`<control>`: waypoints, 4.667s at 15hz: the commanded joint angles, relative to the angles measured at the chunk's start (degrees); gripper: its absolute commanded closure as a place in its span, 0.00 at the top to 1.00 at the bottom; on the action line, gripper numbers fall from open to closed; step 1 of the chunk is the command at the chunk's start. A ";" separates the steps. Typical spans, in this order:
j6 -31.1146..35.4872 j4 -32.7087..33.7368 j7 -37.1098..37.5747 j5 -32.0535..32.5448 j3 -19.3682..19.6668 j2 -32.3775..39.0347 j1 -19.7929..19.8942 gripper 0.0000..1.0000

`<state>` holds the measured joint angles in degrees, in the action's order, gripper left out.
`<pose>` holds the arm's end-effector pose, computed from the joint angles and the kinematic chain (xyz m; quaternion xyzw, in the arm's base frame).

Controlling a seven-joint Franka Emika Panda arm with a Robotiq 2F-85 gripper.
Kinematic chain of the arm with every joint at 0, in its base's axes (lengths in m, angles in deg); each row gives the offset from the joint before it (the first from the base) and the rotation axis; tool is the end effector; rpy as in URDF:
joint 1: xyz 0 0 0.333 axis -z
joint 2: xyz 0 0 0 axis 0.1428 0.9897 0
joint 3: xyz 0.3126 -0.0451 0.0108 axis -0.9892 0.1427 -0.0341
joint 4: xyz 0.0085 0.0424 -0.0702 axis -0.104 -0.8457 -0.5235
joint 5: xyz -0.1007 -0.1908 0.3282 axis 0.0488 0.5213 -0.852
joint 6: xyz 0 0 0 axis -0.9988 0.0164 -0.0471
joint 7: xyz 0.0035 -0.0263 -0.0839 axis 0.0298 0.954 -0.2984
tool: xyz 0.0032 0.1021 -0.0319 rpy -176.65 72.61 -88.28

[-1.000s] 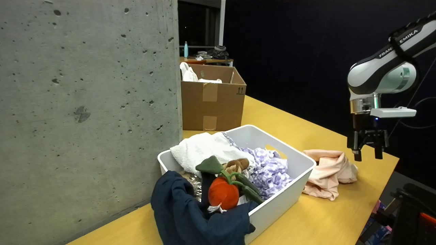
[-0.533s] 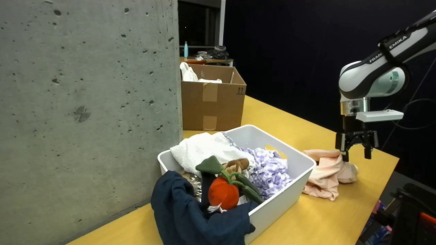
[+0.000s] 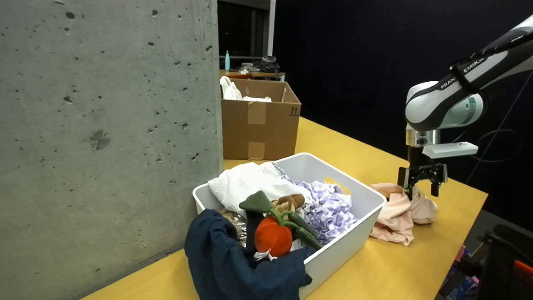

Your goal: Remove the light pink shirt from the white basket and use it to put the pear inside the white basket

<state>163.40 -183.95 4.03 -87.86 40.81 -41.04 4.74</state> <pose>0.5797 -0.2284 0.0986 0.9502 -0.2496 -0.1867 0.0074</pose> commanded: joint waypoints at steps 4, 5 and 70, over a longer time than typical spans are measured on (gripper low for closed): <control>6.55 2.99 -0.36 2.25 -0.27 3.96 -2.74 1.00; 7.22 3.44 -0.36 2.54 -0.24 4.63 -3.20 1.00; 6.70 -20.98 3.27 5.55 4.17 -7.75 -3.56 1.00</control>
<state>169.83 -206.56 7.97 -82.46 45.31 -51.42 -0.70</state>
